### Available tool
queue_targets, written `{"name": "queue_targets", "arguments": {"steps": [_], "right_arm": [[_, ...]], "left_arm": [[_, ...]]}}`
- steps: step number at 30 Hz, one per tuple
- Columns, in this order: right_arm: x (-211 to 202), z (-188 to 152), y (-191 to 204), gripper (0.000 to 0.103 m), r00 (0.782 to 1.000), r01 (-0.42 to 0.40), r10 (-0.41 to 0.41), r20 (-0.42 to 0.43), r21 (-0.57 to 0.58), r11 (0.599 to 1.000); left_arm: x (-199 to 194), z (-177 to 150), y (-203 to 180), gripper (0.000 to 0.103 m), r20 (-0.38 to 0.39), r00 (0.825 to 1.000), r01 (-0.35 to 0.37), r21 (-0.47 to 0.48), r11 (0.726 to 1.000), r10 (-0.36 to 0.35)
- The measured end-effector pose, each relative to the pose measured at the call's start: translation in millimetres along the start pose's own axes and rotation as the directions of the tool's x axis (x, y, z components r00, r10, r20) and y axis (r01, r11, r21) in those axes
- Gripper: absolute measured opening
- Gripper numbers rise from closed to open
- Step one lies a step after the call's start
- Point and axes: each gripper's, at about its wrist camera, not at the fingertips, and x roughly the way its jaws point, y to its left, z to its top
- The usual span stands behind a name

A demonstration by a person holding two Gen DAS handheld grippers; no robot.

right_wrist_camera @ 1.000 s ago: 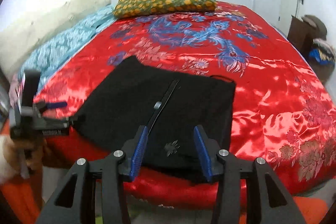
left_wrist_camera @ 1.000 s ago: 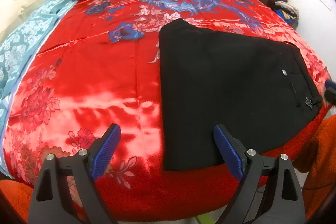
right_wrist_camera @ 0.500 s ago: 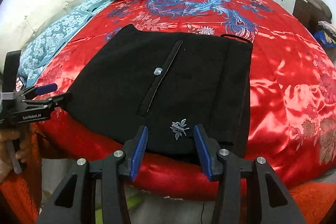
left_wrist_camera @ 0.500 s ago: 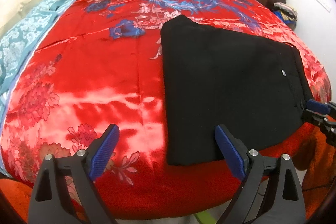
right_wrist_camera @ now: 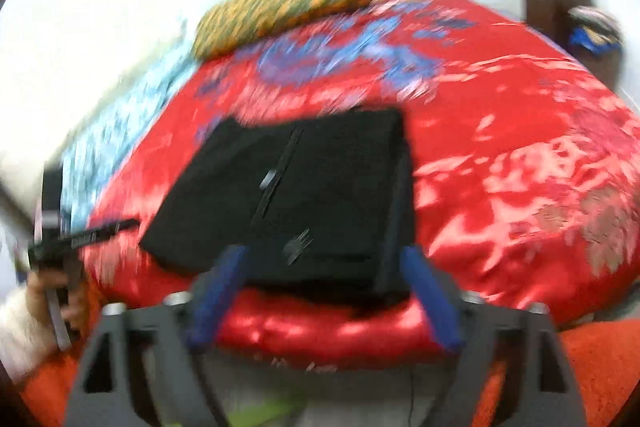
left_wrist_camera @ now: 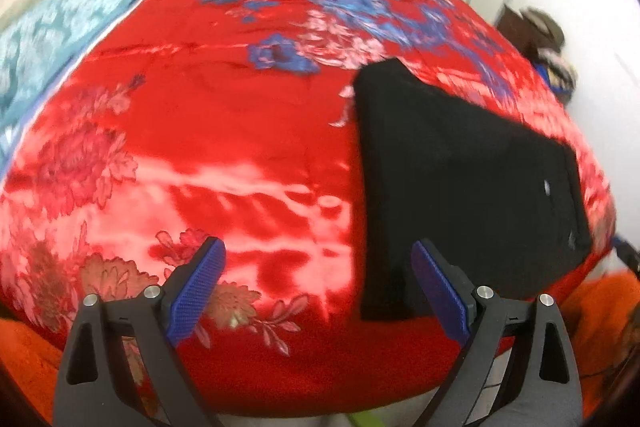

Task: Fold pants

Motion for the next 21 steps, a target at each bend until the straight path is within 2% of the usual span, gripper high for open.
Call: {"name": "queue_targets", "arguments": {"steps": [4, 7, 10, 12, 15, 18, 20, 21], "right_arm": [[8.9, 3.1, -26.3, 0.09, 0.999, -0.03, 0.031, -0.015, 0.111, 0.993], [23.8, 9.6, -41.3, 0.09, 0.994, -0.097, 0.105, -0.039, 0.167, 0.981], [49.0, 23.4, -54.9, 0.09, 0.974, -0.182, 0.202, -0.098, 0.183, 0.966], [66.4, 28.6, -65.7, 0.09, 0.965, -0.183, 0.212, -0.152, 0.186, 0.965], [85.5, 30.3, -83.5, 0.09, 0.951, -0.184, 0.231, -0.206, 0.223, 0.957], [102.7, 31.6, -90.4, 0.09, 0.912, -0.277, 0.343, -0.223, 0.282, 0.919], [114.5, 33.9, -85.6, 0.09, 0.886, -0.329, 0.395, -0.243, 0.271, 0.905], [121.2, 35.2, -83.2, 0.09, 0.87, -0.356, 0.424, -0.251, 0.275, 0.893]], "left_arm": [[9.0, 5.3, 16.2, 0.095, -0.032, 0.998, 0.049, -0.082, 0.995, -0.051], [19.3, 11.0, 19.1, 0.095, -0.063, 0.989, 0.127, -0.117, 0.985, -0.135], [41.7, 26.0, 18.8, 0.095, -0.131, 0.959, 0.23, -0.159, 0.96, -0.251], [60.3, 35.2, 17.6, 0.095, -0.178, 0.938, 0.268, -0.175, 0.948, -0.298], [81.1, 42.7, 10.9, 0.095, -0.232, 0.914, 0.304, -0.152, 0.94, -0.333], [90.1, 51.1, 0.3, 0.095, -0.252, 0.893, 0.356, -0.112, 0.928, -0.373], [97.3, 56.7, -6.3, 0.095, -0.273, 0.864, 0.407, -0.118, 0.906, -0.424], [103.9, 58.3, -12.3, 0.094, -0.294, 0.839, 0.438, -0.136, 0.889, -0.458]]}}
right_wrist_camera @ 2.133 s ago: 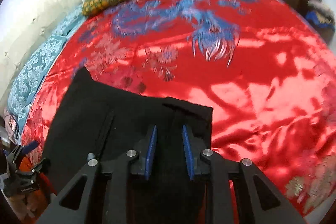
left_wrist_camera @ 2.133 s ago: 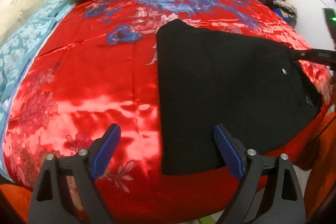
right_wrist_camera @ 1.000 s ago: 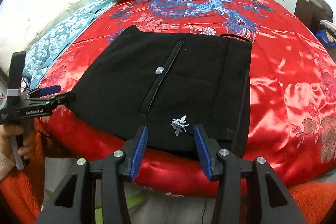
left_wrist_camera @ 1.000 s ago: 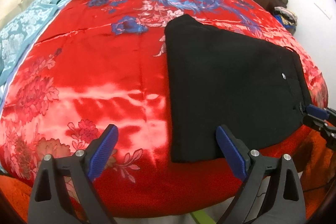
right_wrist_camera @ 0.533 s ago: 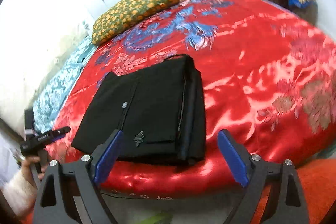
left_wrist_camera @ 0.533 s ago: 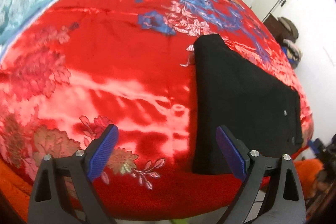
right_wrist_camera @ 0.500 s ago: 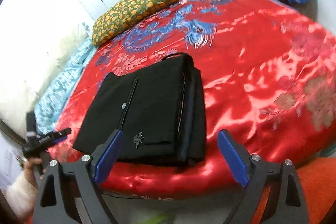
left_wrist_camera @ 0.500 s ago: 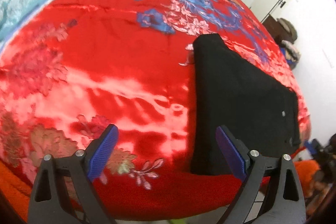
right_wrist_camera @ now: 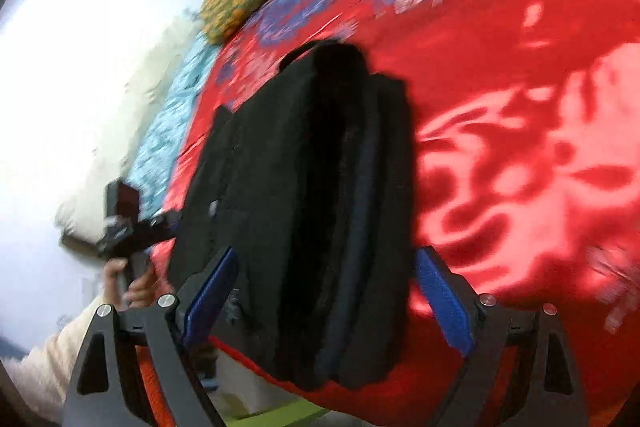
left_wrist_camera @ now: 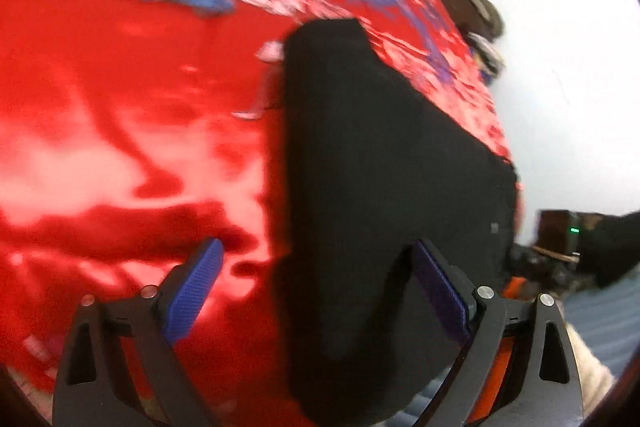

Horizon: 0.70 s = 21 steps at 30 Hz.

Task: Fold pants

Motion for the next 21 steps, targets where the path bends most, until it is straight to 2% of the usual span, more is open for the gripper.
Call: {"name": "queue_targets", "arguments": {"steps": [1, 2, 3, 4, 6, 9, 15, 18, 21], "right_arm": [[4.7, 2.9, 0.7, 0.09, 1.0, -0.022, 0.022, -0.008, -0.004, 1.0], [6.6, 5.0, 0.6, 0.089, 0.999, -0.04, 0.04, -0.009, -0.005, 0.999], [8.3, 6.6, -0.2, 0.078, 0.999, -0.048, 0.048, -0.009, -0.005, 0.999], [8.8, 6.5, -1.3, 0.058, 0.999, -0.041, 0.041, -0.014, -0.004, 0.999], [5.3, 3.9, -2.5, 0.048, 0.998, -0.059, 0.059, -0.014, 0.006, 0.998], [-3.3, 0.6, 13.7, 0.04, 0.998, -0.054, 0.054, 0.01, -0.046, 0.997], [-10.2, 17.1, 51.8, 0.034, 0.986, -0.15, 0.155, 0.058, -0.093, 0.984], [2.7, 46.3, 84.1, 0.034, 0.982, -0.174, 0.184, 0.052, -0.149, 0.973], [19.0, 81.9, 105.7, 0.034, 0.983, -0.161, 0.175, 0.06, -0.194, 0.968]], "left_arm": [[4.1, 1.8, -1.7, 0.084, -0.016, 1.0, 0.024, -0.005, 1.0, -0.024], [10.7, 2.3, -5.3, 0.065, -0.034, 0.998, 0.046, -0.006, 0.999, -0.046], [14.9, 2.9, -7.6, 0.042, -0.05, 0.998, 0.042, -0.003, 0.999, -0.042], [14.6, 2.8, -11.6, 0.033, -0.038, 0.999, 0.021, 0.004, 1.0, -0.021], [6.9, -0.8, -21.6, 0.021, 0.0, 1.0, 0.02, 0.039, 0.999, -0.02], [-8.4, -6.6, -35.4, 0.019, 0.041, 0.999, -0.004, 0.065, 0.998, 0.002], [-55.4, 1.7, -45.2, 0.019, 0.132, 0.991, 0.002, 0.065, 0.998, -0.011], [-79.8, 23.1, -39.5, 0.019, 0.189, 0.982, -0.017, 0.05, 0.999, 0.007], [-96.9, 48.2, -31.1, 0.019, 0.246, 0.968, -0.046, 0.023, 0.999, 0.039]]}}
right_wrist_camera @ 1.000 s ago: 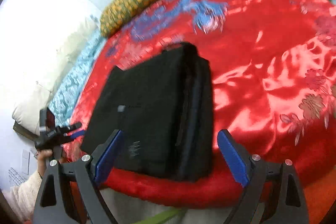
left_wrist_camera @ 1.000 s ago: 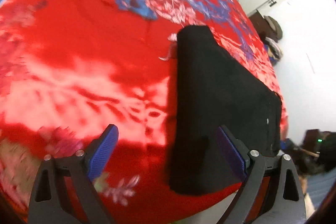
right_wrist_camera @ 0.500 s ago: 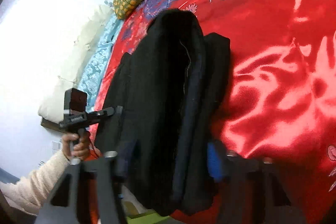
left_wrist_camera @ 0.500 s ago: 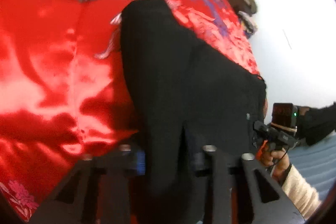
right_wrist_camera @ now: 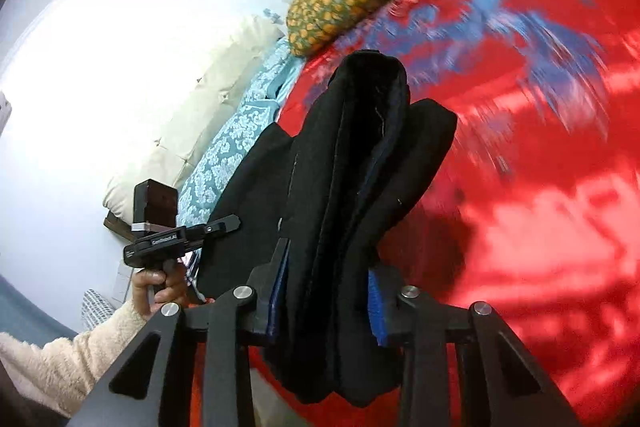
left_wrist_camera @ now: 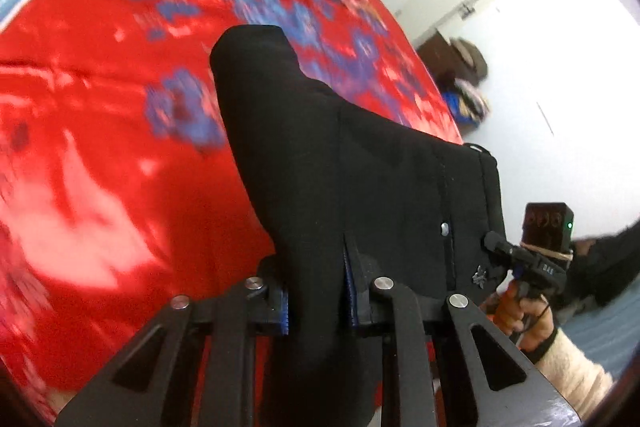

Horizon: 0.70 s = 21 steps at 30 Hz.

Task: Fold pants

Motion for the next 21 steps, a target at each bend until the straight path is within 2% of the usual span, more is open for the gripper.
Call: {"name": "queue_targets", "arguments": {"steps": [2, 3, 4, 5, 6, 7, 8, 10, 12, 13, 14, 15, 16, 17, 19, 21], "right_arm": [[16.3, 22.8, 1.8, 0.034, 0.999, 0.036, -0.035, 0.016, -0.016, 0.999], [25.4, 32.9, 0.0, 0.037, 0.998, 0.063, -0.062, 0.015, -0.016, 0.998], [37.3, 41.3, -1.1, 0.045, 0.994, 0.112, -0.112, 0.004, -0.022, 0.993], [46.0, 44.8, -3.9, 0.054, 0.986, 0.168, -0.168, -0.014, -0.025, 0.985], [54.7, 47.0, -7.8, 0.083, 0.963, 0.264, -0.265, -0.041, -0.031, 0.964], [60.5, 46.4, -9.4, 0.103, 0.926, 0.369, -0.372, -0.063, -0.05, 0.928], [61.1, 44.2, -9.1, 0.103, 0.899, 0.429, -0.433, -0.067, -0.067, 0.901], [46.4, 30.0, -8.4, 0.103, 0.877, 0.473, -0.479, -0.044, -0.103, 0.875], [25.0, 12.6, -0.7, 0.103, 0.834, 0.545, -0.552, 0.005, -0.16, 0.823], [15.8, 5.1, 4.1, 0.103, 0.808, 0.582, -0.588, 0.033, -0.192, 0.79], [7.4, -1.8, 11.1, 0.103, 0.773, 0.628, -0.631, 0.067, -0.227, 0.744], [-1.2, -6.5, 19.0, 0.103, 0.732, 0.675, -0.673, 0.112, -0.258, 0.691], [-9.9, -10.5, 28.4, 0.103, 0.705, 0.703, -0.691, 0.158, -0.278, 0.654], [-19.6, -14.4, 40.1, 0.103, 0.688, 0.722, -0.696, 0.205, -0.293, 0.627], [-36.2, -15.7, 64.2, 0.103, 0.661, 0.749, -0.699, 0.272, -0.298, 0.592], [-50.8, -13.1, 89.9, 0.103, 0.642, 0.767, -0.693, 0.327, -0.288, 0.574]], "left_arm": [[3.6, 14.7, 7.2, 0.025, 0.024, 0.997, -0.072, -0.016, 0.997, 0.072], [10.4, 19.2, 11.5, 0.039, 0.026, 0.987, -0.156, -0.015, 0.988, 0.156], [17.3, 20.9, 13.4, 0.055, 0.026, 0.962, -0.27, -0.007, 0.963, 0.27], [23.2, 19.3, 14.1, 0.06, 0.03, 0.921, -0.389, 0.011, 0.921, 0.388], [25.4, 14.5, 12.8, 0.064, 0.052, 0.869, -0.494, 0.038, 0.869, 0.492], [26.9, 9.2, 8.5, 0.067, 0.079, 0.839, -0.543, 0.059, 0.838, 0.538], [21.3, 0.2, 5.2, 0.07, 0.109, 0.823, -0.566, 0.079, 0.821, 0.557], [4.4, -20.5, -4.8, 0.081, 0.178, 0.799, -0.598, 0.126, 0.792, 0.575], [-13.0, -41.7, -20.8, 0.087, 0.269, 0.755, -0.65, 0.191, 0.736, 0.598], [-19.3, -47.5, -29.6, 0.09, 0.313, 0.733, -0.674, 0.211, 0.708, 0.604], [-28.2, -55.0, -40.8, 0.092, 0.356, 0.71, -0.696, 0.217, 0.685, 0.608], [-35.6, -60.1, -52.5, 0.096, 0.392, 0.693, -0.708, 0.214, 0.674, 0.604], [-45.2, -63.6, -63.4, 0.099, 0.42, 0.69, -0.705, 0.206, 0.679, 0.589], [-54.3, -64.2, -71.9, 0.099, 0.438, 0.694, -0.694, 0.196, 0.692, 0.571], [-69.5, -61.3, -89.1, 0.099, 0.439, 0.715, -0.662, 0.174, 0.73, 0.544], [-82.9, -59.0, -107.4, 0.099, 0.417, 0.749, -0.62, 0.167, 0.767, 0.515]]}}
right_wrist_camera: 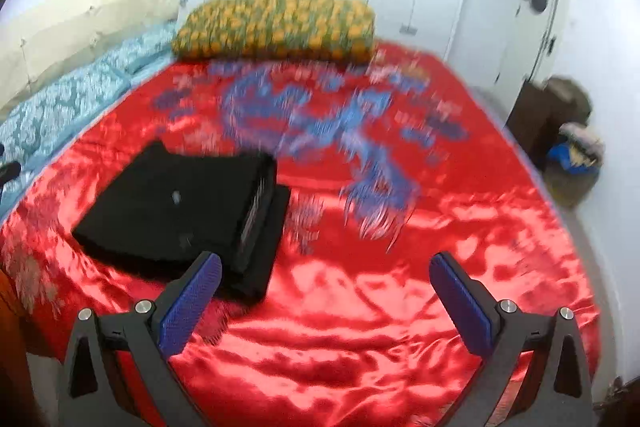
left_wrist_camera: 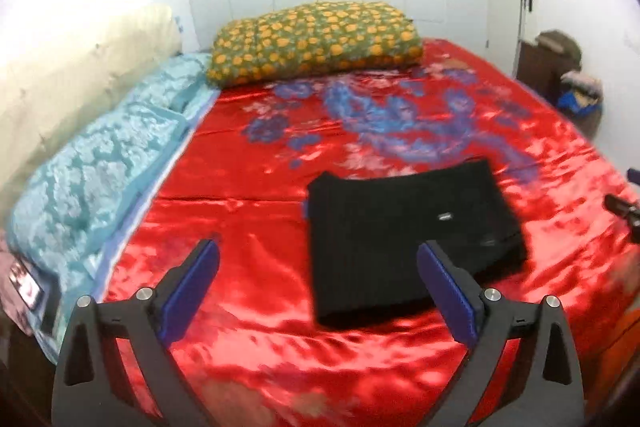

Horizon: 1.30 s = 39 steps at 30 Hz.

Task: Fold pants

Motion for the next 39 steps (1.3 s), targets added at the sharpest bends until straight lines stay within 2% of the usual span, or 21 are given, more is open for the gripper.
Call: {"name": "queue_targets", "arguments": {"steps": [3, 6, 8, 12, 15, 19, 22, 28, 39], "right_arm": [[-41.6, 18.4, 8.1, 0.103, 0.998, 0.014, -0.015, 0.062, 0.013, 1.0], [-77.2, 29.1, 28.7, 0.103, 0.995, 0.026, -0.025, 0.101, -0.006, 1.0], [-95.6, 27.0, 48.5, 0.103, 0.994, 0.015, -0.012, 0.105, -0.024, 1.0], [-110.8, 2.7, 80.9, 0.103, 0.996, -0.04, 0.04, 0.074, -0.006, 0.999], [-111.9, -20.8, 106.3, 0.103, 0.998, -0.055, 0.055, 0.023, -0.008, 0.998], [-115.4, -39.9, 131.9, 0.103, 0.998, -0.066, 0.066, -0.001, -0.027, 0.997], [-123.7, -42.4, 136.6, 0.103, 0.997, -0.077, 0.077, 0.018, -0.01, 0.997], [-132.5, -37.5, 130.5, 0.103, 0.998, -0.039, 0.038, 0.046, 0.022, 0.999], [-130.7, -40.5, 121.4, 0.103, 0.999, -0.021, 0.019, 0.03, 0.064, 0.998]], "left_arm": [[-27.1, 7.5, -4.4, 0.1, 0.02, 1.0, 0.014, -0.01, 1.0, -0.013], [-55.3, 3.5, -11.3, 0.101, 0.05, 0.998, -0.045, -0.006, 0.999, 0.045], [-65.7, -4.4, -14.1, 0.101, 0.037, 0.998, -0.059, -0.004, 0.998, 0.06], [-78.7, -29.2, -19.3, 0.101, -0.039, 0.999, 0.015, 0.022, 1.0, -0.014], [-83.9, -47.5, -21.0, 0.101, -0.081, 0.997, 0.007, 0.017, 1.0, -0.006], [-85.6, -59.2, -17.5, 0.101, -0.134, 0.991, 0.01, -0.015, 1.0, -0.012], [-90.7, -61.8, -15.5, 0.102, -0.125, 0.992, 0.002, -0.038, 0.999, -0.006], [-97.2, -59.7, -19.4, 0.103, -0.119, 0.993, -0.023, -0.045, 0.999, 0.017], [-97.7, -58.1, -21.9, 0.103, -0.148, 0.989, -0.033, -0.066, 0.997, 0.023]]}}
